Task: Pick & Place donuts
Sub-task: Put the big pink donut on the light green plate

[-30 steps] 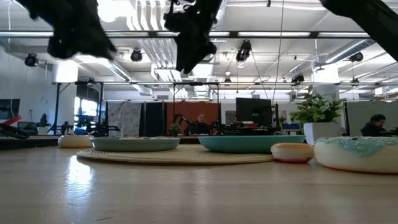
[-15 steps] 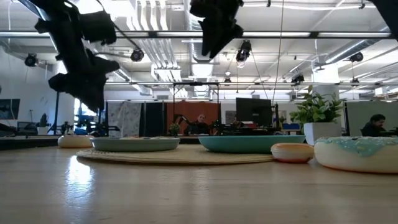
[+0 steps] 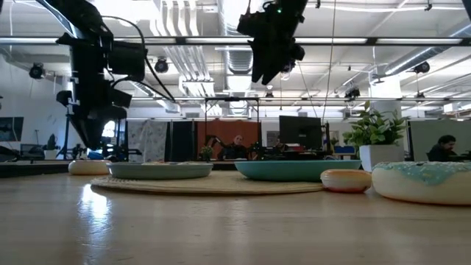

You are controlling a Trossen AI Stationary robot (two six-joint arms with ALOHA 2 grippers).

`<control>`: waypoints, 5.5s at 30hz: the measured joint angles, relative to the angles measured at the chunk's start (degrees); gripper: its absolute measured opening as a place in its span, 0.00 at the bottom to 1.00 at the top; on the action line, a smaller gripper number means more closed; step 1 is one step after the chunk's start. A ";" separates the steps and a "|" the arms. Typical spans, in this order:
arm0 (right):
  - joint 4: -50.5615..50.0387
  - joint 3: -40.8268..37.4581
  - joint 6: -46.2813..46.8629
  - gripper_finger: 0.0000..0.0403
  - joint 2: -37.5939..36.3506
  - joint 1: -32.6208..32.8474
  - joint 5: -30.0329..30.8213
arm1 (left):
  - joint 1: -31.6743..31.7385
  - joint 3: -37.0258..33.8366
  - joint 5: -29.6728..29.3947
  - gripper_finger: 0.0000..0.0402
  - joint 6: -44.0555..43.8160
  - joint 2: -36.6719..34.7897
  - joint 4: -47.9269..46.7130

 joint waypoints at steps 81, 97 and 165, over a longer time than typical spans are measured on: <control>30.21 -13.67 23.21 0.59 -6.58 -17.22 -58.49 | -38.58 18.58 -23.27 0.00 84.96 11.01 40.24; 30.05 -13.67 21.42 0.62 -5.61 -13.84 -62.76 | -37.77 19.29 -23.25 0.00 87.12 13.69 46.75; 35.65 -40.09 14.68 0.18 -4.94 -11.61 -38.52 | -38.53 18.38 -17.28 0.32 9.52 1.71 3.50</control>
